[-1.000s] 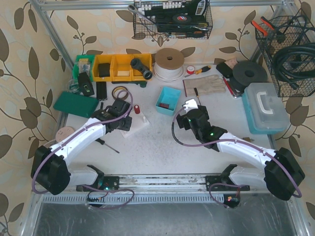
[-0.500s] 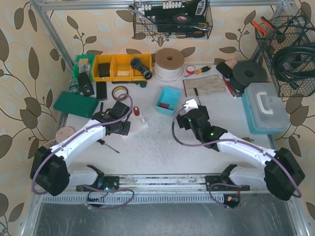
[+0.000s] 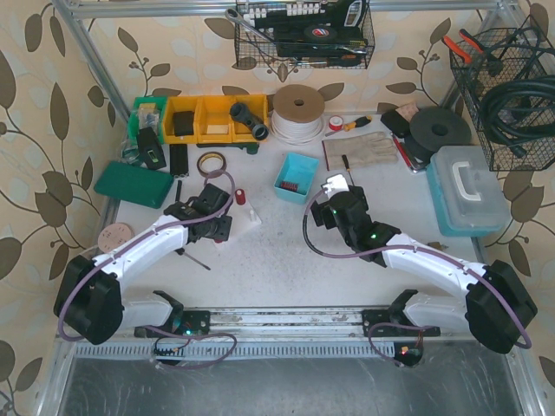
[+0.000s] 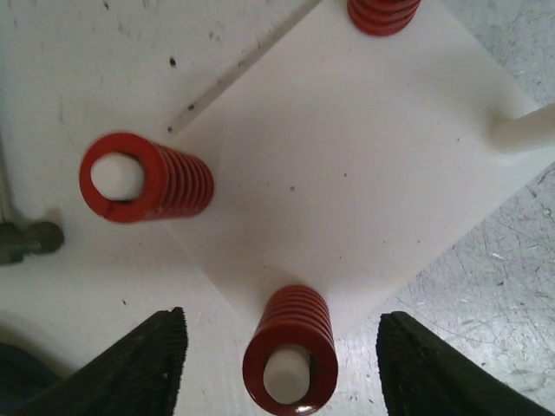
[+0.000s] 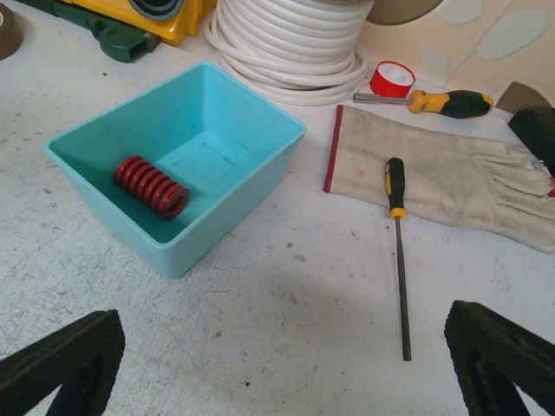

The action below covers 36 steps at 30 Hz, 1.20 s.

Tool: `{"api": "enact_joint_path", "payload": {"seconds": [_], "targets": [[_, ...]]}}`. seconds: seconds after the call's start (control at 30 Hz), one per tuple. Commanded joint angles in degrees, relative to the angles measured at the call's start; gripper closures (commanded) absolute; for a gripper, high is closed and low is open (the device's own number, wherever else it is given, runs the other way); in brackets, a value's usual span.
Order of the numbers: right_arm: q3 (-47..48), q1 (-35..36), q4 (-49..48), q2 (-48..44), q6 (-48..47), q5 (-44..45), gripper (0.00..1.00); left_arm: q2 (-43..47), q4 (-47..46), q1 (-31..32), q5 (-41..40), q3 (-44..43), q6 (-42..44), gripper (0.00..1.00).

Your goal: Install the large spring

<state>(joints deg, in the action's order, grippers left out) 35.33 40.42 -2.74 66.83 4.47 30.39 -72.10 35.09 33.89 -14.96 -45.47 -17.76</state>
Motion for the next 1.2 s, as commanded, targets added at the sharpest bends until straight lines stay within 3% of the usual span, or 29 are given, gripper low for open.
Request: {"api": "enact_joint_path", "payload": {"seconds": [0.0,0.23,0.4,0.6,0.87,1.17], "targets": [[1.4,-0.2,0.0,0.5,-0.2,-2.8,0.01,2.9,-3.3,0.5,-2.2,-2.6,0.0,0.34],[14.8,-3.6,10.0,9.0,-0.4,-13.1,0.06,9.4,-16.7,0.5,-5.8,0.0,5.0,0.28],[27.8,-7.6,17.0,22.0,-0.8,-21.0,0.27,11.8,-29.7,0.5,-6.7,6.7,9.5,0.27],[42.2,-9.3,27.4,35.3,-5.0,-23.9,0.47,12.5,-34.9,0.5,-5.4,11.5,10.3,0.25],[53.3,-11.1,38.4,45.3,-7.4,-21.5,0.5,13.1,-37.9,0.5,-5.2,13.5,9.7,0.23],[59.9,-12.3,41.4,50.8,-7.6,-22.1,0.53,14.2,-40.2,0.5,-4.6,15.1,10.3,0.2]]}}
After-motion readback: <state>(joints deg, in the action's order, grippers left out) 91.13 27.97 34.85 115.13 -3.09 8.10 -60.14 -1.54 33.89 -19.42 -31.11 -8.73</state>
